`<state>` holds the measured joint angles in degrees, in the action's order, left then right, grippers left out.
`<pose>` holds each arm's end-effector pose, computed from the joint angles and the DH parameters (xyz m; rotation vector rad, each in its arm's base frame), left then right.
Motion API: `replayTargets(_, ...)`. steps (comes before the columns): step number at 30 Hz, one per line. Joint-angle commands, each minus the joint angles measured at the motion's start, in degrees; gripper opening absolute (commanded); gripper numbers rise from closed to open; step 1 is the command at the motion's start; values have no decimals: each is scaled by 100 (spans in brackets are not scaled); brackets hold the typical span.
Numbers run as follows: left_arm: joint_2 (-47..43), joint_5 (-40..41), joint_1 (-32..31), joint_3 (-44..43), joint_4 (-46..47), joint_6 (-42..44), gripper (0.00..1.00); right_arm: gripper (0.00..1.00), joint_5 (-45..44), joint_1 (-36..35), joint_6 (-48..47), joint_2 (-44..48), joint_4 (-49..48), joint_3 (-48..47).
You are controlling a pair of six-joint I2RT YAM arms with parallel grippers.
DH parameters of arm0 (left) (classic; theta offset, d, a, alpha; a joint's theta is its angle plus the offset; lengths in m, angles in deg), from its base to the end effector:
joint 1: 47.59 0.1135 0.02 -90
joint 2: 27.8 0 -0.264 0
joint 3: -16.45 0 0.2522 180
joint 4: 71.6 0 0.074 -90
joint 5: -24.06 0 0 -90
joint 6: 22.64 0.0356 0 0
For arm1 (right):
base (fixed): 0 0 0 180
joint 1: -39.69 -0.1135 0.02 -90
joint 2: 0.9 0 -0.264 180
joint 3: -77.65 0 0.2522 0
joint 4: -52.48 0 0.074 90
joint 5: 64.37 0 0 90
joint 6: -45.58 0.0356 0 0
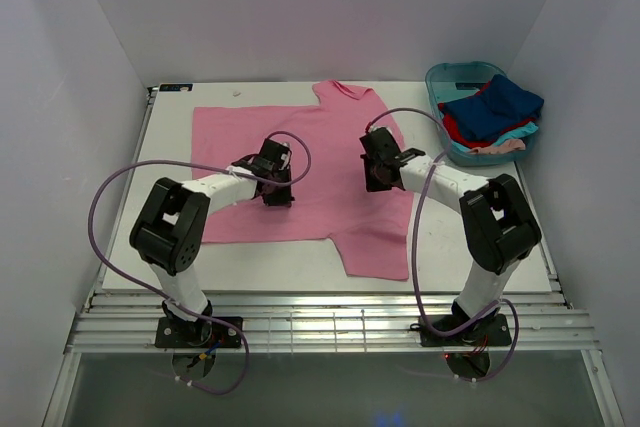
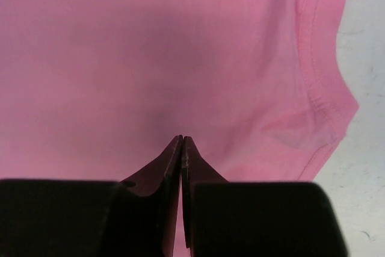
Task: Fold and stack the t-shirts
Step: Flatten out the tshirt
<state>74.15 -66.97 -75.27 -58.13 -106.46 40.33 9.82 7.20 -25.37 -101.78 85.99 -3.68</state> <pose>0.3094 -0.1630 0.1589 0.0213 2.7003 -0.3283 0.3194 0.1919 0.2018 -0.1736 2.4426 0.0493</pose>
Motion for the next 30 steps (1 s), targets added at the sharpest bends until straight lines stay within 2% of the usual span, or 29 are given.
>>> replayTargets(1,-9,7,-202,280,159,-110,0,8,272,-3,169,-54,-156,489)
replayTargets(13,-166,262,-721,1097,177,-557,0,8,325,-29,661,287,151,1439)
replayTargets(23,-527,569,-906,1485,-113,-769,0,8,184,-310,952,929,661,1817)
replayTargets(30,-948,482,-1028,1477,-306,-751,0,8,158,-442,1162,1290,1179,1783)
